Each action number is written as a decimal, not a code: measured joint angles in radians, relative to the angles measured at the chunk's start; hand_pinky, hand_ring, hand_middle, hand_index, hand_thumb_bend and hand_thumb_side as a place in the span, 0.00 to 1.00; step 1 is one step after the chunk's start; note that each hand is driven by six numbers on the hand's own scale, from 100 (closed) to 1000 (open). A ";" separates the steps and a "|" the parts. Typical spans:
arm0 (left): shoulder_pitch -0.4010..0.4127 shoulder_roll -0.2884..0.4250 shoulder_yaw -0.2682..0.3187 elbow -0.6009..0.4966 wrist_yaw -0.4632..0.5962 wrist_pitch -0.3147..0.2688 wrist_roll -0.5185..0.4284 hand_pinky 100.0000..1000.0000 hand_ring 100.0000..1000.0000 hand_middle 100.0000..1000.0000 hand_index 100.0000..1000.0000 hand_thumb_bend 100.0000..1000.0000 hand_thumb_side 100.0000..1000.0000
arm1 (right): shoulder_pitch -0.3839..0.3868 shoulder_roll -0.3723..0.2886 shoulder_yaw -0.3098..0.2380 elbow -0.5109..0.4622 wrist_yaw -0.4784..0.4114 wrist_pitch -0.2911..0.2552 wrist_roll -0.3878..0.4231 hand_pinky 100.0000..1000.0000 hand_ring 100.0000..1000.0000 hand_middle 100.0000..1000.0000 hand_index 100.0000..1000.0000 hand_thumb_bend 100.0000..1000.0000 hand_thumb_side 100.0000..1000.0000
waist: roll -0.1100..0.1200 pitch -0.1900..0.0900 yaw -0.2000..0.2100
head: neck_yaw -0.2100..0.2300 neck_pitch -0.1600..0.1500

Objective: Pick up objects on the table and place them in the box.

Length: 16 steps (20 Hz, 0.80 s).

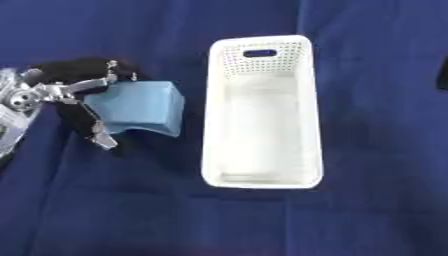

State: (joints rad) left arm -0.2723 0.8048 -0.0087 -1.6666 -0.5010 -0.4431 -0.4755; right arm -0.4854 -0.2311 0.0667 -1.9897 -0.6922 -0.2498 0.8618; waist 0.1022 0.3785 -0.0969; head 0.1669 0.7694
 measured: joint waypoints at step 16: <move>-0.019 -0.036 0.036 -0.031 -0.364 0.088 0.402 0.00 0.11 0.09 0.26 0.35 0.00 | -0.017 -0.001 0.001 0.000 -0.003 0.003 0.003 0.56 0.66 0.79 0.86 0.00 0.78 | 0.009 0.021 -0.016 | -0.008 0.000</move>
State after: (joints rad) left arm -0.2912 0.7685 0.0277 -1.6977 -0.8645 -0.3550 -0.0736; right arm -0.5020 -0.2321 0.0674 -1.9897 -0.6953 -0.2470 0.8646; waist 0.1112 0.3992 -0.1127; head 0.1588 0.7696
